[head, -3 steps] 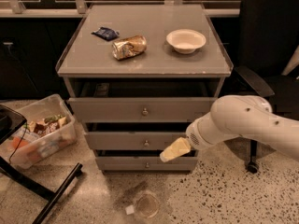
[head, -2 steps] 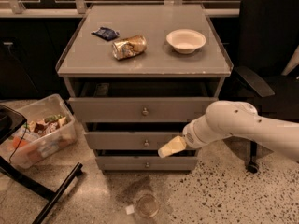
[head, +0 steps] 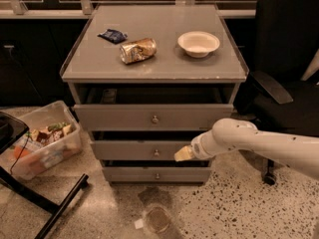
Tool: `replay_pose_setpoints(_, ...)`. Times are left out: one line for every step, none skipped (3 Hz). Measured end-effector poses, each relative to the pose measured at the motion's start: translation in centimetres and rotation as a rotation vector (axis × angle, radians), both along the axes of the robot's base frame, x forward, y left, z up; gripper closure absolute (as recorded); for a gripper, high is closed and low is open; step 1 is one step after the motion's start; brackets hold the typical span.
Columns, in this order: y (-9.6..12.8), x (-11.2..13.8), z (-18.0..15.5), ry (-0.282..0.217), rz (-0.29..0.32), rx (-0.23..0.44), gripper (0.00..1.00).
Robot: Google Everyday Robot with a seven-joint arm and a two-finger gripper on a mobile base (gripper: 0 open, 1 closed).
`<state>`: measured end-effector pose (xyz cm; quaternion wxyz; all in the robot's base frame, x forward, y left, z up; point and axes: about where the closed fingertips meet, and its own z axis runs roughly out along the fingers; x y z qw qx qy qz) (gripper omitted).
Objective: Open middle drawer
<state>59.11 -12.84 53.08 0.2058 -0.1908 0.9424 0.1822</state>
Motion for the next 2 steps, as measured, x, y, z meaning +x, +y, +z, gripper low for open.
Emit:
replay_pose_setpoints(0.3,1.6,-2.5,-0.039,-0.074,0.059,0.65)
replay_pose_setpoints(0.5,3.1,-3.0,-0.158,-0.131,0.127,0.89)
